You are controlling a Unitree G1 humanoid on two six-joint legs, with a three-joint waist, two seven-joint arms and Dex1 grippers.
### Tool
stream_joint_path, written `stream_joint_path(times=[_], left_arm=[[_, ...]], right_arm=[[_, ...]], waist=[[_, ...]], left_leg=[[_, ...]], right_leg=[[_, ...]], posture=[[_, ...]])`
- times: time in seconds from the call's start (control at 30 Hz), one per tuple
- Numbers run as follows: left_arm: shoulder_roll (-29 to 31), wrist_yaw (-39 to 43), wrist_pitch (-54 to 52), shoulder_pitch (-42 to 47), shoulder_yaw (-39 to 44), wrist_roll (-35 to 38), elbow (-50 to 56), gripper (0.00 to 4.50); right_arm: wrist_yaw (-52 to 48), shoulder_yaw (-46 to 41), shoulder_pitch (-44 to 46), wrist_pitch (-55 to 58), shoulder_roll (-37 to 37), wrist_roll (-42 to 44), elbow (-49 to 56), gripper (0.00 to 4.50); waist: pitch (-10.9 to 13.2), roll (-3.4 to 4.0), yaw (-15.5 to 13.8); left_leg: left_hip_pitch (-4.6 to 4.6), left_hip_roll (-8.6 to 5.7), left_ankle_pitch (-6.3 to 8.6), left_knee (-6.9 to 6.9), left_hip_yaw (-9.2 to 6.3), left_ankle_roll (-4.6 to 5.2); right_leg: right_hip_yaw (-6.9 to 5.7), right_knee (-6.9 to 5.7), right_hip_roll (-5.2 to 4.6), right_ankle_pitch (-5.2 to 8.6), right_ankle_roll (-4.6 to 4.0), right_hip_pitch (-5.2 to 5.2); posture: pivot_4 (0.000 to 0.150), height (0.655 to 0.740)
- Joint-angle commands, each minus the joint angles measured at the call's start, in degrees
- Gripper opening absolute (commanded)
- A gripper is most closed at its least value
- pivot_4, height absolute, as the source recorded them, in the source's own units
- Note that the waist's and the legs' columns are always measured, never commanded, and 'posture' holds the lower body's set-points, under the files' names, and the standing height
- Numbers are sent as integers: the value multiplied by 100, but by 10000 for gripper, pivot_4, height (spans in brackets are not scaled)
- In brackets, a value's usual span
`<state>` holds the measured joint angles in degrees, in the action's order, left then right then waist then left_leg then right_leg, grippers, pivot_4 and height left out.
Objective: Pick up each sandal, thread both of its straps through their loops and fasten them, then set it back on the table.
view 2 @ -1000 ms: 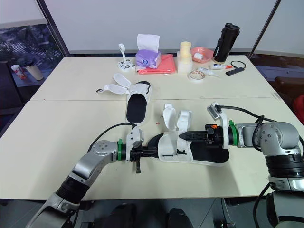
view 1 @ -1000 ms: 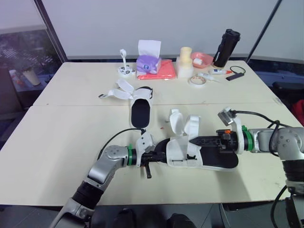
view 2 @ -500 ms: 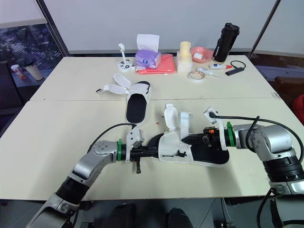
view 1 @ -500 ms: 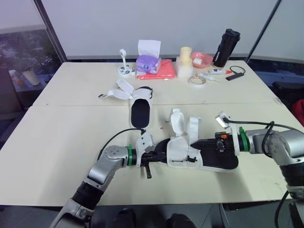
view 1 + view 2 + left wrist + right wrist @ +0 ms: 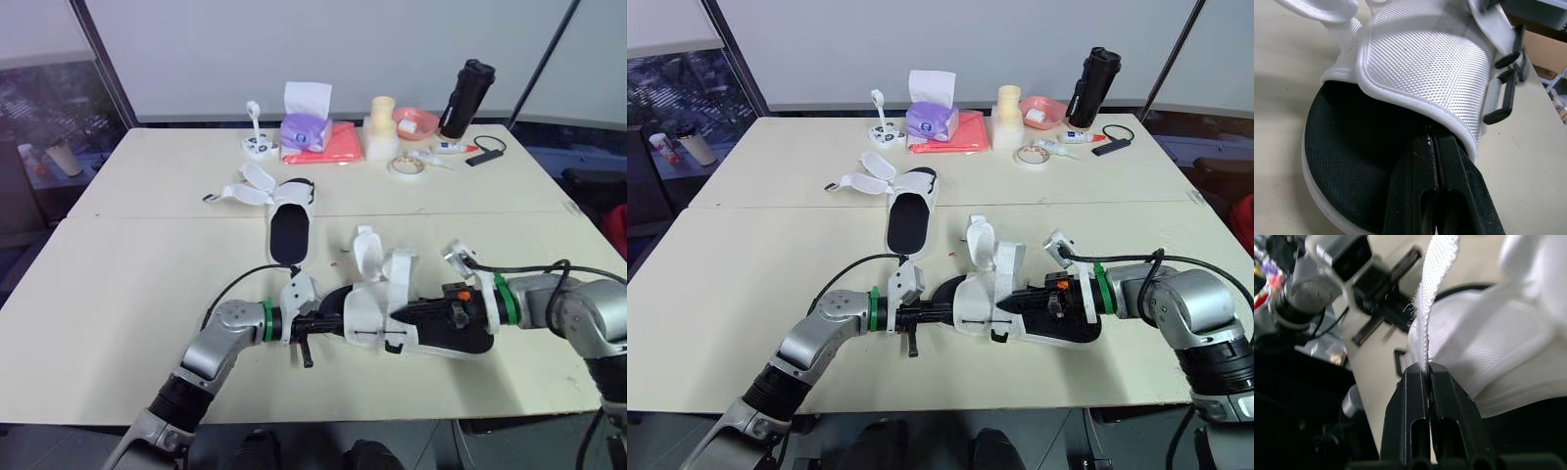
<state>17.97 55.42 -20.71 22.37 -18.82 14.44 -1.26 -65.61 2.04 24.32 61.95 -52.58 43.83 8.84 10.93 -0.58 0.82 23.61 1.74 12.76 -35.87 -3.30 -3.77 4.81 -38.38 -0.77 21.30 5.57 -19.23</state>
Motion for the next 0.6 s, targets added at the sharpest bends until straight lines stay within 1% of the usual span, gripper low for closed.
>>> stream_joint_path(times=[0.03, 0.17, 0.23, 0.27, 0.33, 0.37, 0.47, 0.5, 0.6], left_arm=[[69, -99, -68, -70, 58, -90, -196, 0], [66, -92, -75, -66, 55, -82, -205, 0], [62, -87, -72, -57, 53, -81, -221, 0], [61, -85, -70, -54, 54, -80, -226, 0], [59, -83, -68, -53, 56, -75, -228, 0], [59, -80, -68, -53, 57, -71, -228, 0], [50, -19, -99, -71, 69, 6, -186, 0], [45, 3, -120, -76, 75, 38, -167, 0], [74, 213, -252, -89, -15, 186, -19, 0]], right_arm=[[-48, 37, -136, -132, -125, -89, 280, 834], [52, -167, -213, -243, -13, -49, 256, 834], [98, -385, -264, -240, 16, 66, 239, 6071], [187, -593, -309, -226, 48, 161, 240, 9147], [300, -929, -425, -172, 33, 300, 273, 18825], [352, -1120, -523, -97, -27, 378, 309, 24771], [606, -1977, -983, 258, -183, 700, 499, 39111], [671, -2176, -1117, 340, -214, 782, 579, 39111], [727, -2845, -2045, 852, -274, 1360, 1391, 39111]], waist=[[0, 0, 0], [0, -1, -1], [0, -1, -1], [0, -1, -1], [1, -1, -4], [0, -1, -3], [0, -1, -13], [0, -1, -21], [-1, 0, -16]], left_leg=[[0, 0, 0, 0, 0, 0], [0, 0, 0, 0, 0, 0], [0, 0, 0, 0, 0, 0], [0, 0, 0, 0, 0, 0], [0, 1, 0, 0, -1, 0], [0, 0, 0, 0, -1, 0], [0, 0, 0, -1, -1, 0], [0, 0, 0, 0, -1, 0], [5, 0, 0, 6, -2, 0]], right_leg=[[0, 0, 0, 0, 0, 0], [-1, 1, 0, 0, 0, 1], [-1, 1, 0, 0, 0, 1], [-1, 1, 0, 0, 0, 1], [-1, 2, 0, 0, 0, 3], [-1, 2, 0, 0, 0, 3], [-1, 2, 0, 0, 0, 5], [-1, 3, 0, 0, 0, 5], [-3, 8, 0, 0, 0, 2]], posture=[[1500, 7400], [1500, 7400], [1500, 7400], [1500, 7400], [1500, 7400], [1500, 7400], [1500, 7400], [1500, 7400], [1500, 7400]])
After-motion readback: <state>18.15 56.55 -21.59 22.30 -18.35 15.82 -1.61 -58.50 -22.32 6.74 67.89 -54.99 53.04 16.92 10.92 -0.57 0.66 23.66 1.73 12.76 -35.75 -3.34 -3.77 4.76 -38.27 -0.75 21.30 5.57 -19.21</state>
